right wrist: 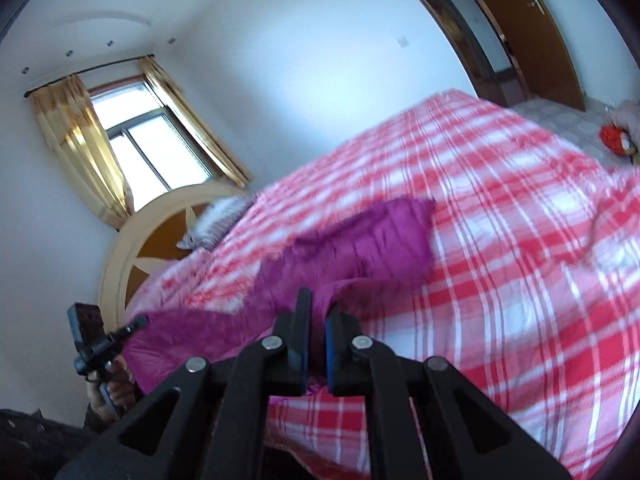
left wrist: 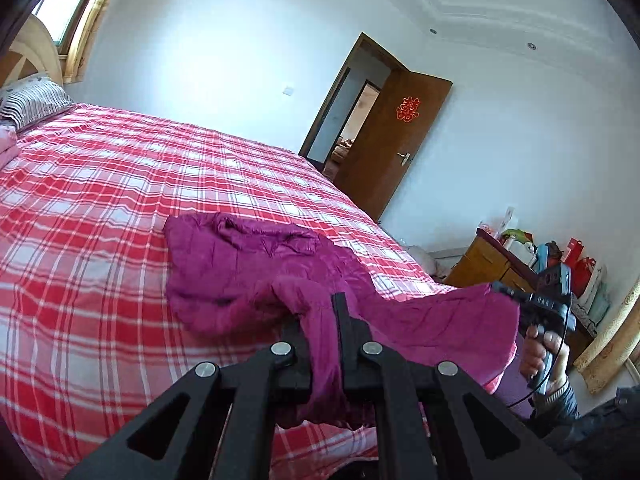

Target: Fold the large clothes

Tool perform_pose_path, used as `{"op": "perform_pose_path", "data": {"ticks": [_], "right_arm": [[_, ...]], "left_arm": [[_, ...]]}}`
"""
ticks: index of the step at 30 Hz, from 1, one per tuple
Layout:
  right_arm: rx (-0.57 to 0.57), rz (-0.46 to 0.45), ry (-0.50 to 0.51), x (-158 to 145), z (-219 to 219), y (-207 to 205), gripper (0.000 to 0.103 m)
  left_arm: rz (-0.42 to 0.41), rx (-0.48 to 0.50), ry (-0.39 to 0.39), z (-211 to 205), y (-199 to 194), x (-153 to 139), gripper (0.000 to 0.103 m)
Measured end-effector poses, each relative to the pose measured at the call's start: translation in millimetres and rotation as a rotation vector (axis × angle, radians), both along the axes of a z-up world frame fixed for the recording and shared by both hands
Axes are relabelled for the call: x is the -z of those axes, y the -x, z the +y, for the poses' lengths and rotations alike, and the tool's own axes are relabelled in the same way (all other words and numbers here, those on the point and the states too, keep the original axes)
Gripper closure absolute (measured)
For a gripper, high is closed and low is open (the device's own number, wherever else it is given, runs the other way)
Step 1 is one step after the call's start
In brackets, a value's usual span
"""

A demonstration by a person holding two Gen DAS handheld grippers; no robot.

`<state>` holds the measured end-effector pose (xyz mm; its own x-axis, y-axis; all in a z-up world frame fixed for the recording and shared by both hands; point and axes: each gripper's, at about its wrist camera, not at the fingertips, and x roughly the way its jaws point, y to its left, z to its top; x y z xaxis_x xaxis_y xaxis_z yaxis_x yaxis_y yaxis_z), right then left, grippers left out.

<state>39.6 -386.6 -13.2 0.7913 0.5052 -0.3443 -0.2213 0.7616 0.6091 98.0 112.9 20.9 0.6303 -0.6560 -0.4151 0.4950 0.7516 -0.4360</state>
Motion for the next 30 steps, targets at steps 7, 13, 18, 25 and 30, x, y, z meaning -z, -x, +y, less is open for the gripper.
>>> {"op": "perform_pose_path", "data": {"ticks": [7, 13, 18, 25, 30], "right_arm": [[0.017, 0.003, -0.012, -19, -8, -92, 0.095], [0.068, 0.091, -0.009, -8, -10, -190, 0.095], [0.117, 0.198, 0.007, 23, -15, -261, 0.095], [0.162, 0.342, 0.059, 102, -15, -343, 0.094], [0.148, 0.389, -0.007, 137, -20, -355, 0.089]], "left_arm": [[0.127, -0.039, 0.082, 14, -115, 15, 0.098], [0.254, -0.067, 0.087, 7, -219, 46, 0.098], [0.334, -0.131, 0.008, -10, -291, 82, 0.095], [0.446, -0.227, -0.095, -22, -343, 127, 0.090], [0.376, -0.205, -0.070, -9, -336, 110, 0.075]]}}
